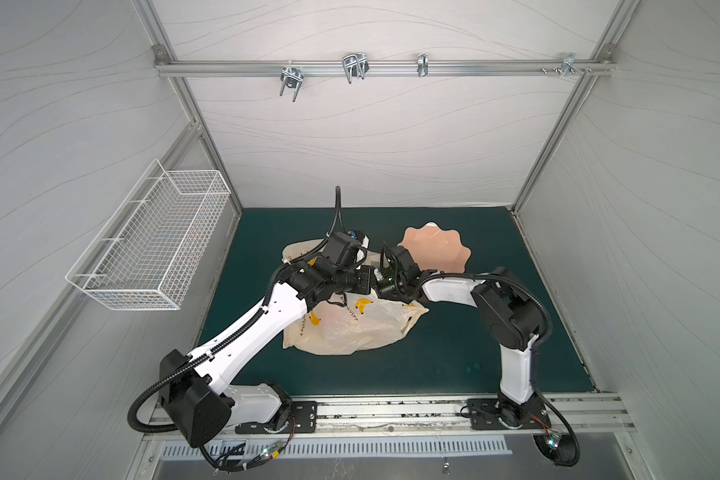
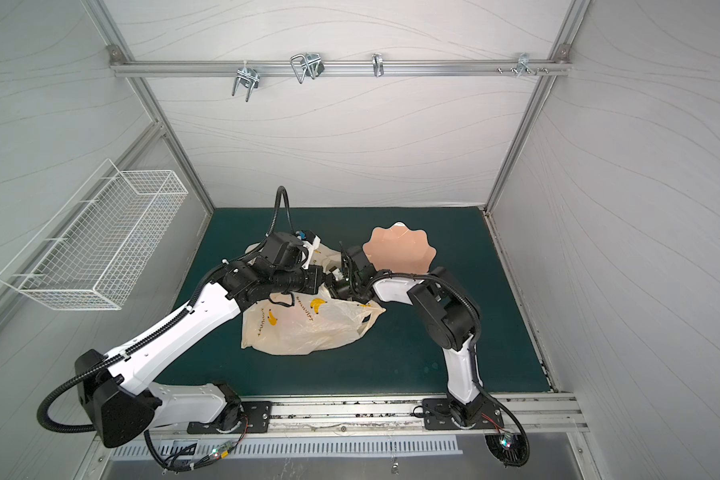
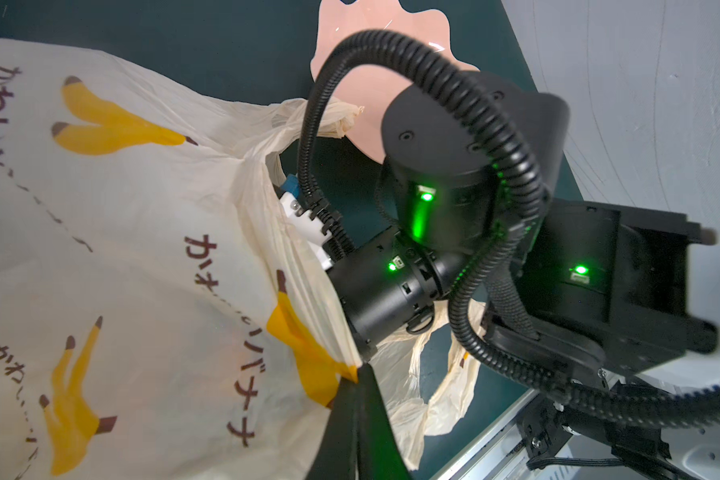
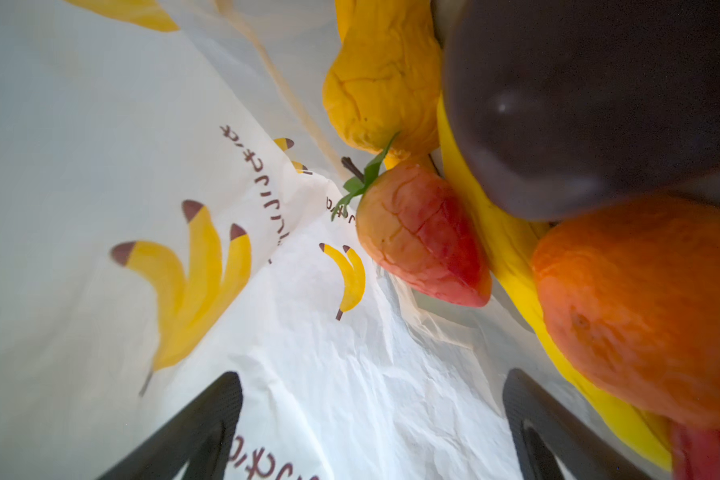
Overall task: Place the fruits into the plastic bag
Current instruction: 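Open the right gripper to drop the strawberry and withdraw from the bag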
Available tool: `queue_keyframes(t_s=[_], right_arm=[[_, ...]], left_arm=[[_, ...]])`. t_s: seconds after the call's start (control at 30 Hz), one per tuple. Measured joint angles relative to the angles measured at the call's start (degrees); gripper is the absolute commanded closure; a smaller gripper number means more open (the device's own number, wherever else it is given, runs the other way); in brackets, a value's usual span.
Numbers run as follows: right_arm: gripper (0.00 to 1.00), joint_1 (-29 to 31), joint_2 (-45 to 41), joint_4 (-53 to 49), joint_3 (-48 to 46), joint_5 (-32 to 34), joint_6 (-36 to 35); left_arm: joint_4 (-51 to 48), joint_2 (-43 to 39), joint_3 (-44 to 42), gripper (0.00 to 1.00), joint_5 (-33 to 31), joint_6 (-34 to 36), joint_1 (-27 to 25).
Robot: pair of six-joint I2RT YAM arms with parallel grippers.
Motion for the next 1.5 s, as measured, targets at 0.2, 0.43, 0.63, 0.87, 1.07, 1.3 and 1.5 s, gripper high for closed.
queue_keyframes(t_s=[0.2, 0.43, 0.63, 0.87, 1.07, 1.3, 1.5], right_arm=[[0.01, -1.53, -3.65, -2.34, -0.39, 1.36, -1.9], [0.01, -6.43, -10.78, -13.31, -1.29, 4.09, -9.22], [0.01, -11.37, -18.71, -20.04, -2.1, 3.93, -17.92], [0.01, -12.46, -21.9, -28.26, -2.97, 4.09, -28.68], [0.01, -18.67, -30.1, -32.63, -8.07, 4.63, -36.61], [0.02, -22.69, -37.62, -35.15, -14.12, 5.16, -45.53], [0.07, -22.69, -42.91, -36.3, -20.59, 6.75, -49.48]], left_arm=[[0.66, -0.02, 0.0, 1.0, 0.22, -0.02, 0.31], [1.79, -0.17, 0.0, 1.0, 2.01, -0.02, 0.39], [-0.04, -0.15, -0.2, 1.0, 1.55, 0.02, 1.09], [-0.07, 0.02, -0.2, 1.0, 1.6, 0.2, 1.09], [-0.13, 0.07, -0.2, 1.0, 1.68, 0.42, 1.09], [-0.46, 0.24, -0.2, 1.0, 1.95, 0.7, 1.09], [-0.59, 0.68, -0.17, 1.0, 2.23, 0.79, 1.09]])
